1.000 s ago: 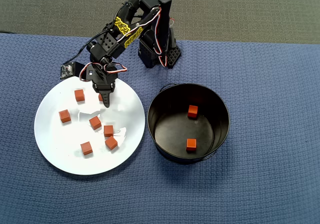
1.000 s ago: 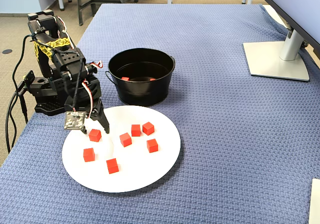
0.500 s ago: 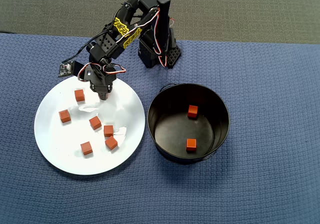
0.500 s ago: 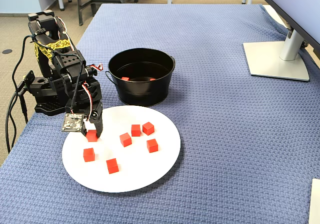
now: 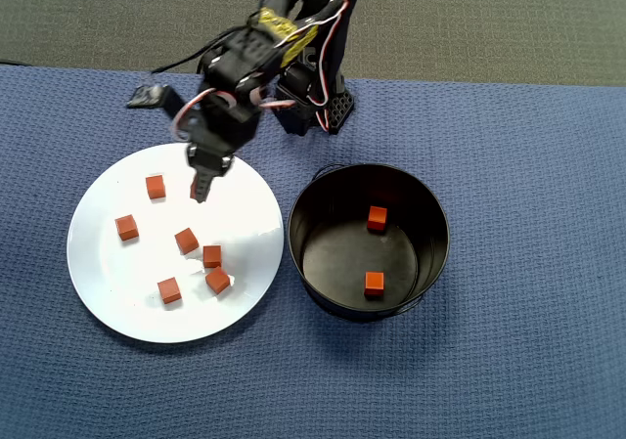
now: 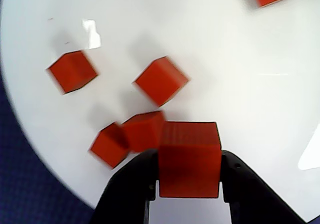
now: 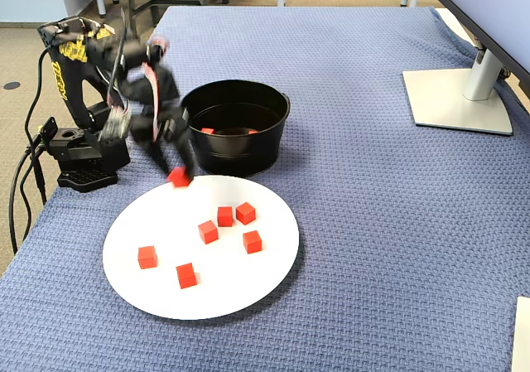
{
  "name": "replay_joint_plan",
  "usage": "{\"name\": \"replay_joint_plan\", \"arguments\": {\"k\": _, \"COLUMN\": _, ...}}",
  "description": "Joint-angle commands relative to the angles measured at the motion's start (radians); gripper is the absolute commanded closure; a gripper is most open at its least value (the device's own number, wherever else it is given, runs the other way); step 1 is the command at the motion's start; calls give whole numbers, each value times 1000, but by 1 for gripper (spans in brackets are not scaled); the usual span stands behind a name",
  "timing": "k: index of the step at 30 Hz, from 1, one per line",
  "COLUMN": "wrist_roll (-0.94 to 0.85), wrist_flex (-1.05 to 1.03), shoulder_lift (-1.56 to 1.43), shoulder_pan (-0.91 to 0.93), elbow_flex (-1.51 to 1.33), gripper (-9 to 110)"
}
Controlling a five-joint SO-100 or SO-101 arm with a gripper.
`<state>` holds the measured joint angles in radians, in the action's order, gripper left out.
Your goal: Pick up the red cubes from the white plate and place them in the black recipient
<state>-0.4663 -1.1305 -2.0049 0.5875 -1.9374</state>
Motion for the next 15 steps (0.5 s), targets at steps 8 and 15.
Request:
{"name": "replay_joint_plan", "arguments": {"k": 8, "wrist_roll": 336, "wrist_flex": -58, "shoulder_lift": -146, "shoulder_pan": -565, "elbow_flex": 172, "gripper": 102}}
{"name": "replay_joint_plan", "arguments": {"k": 15, "wrist_roll": 279, "wrist_flex": -83, "shoulder_lift": -150, "shoulder_pan": -919, "elbow_flex": 32, "gripper": 82}}
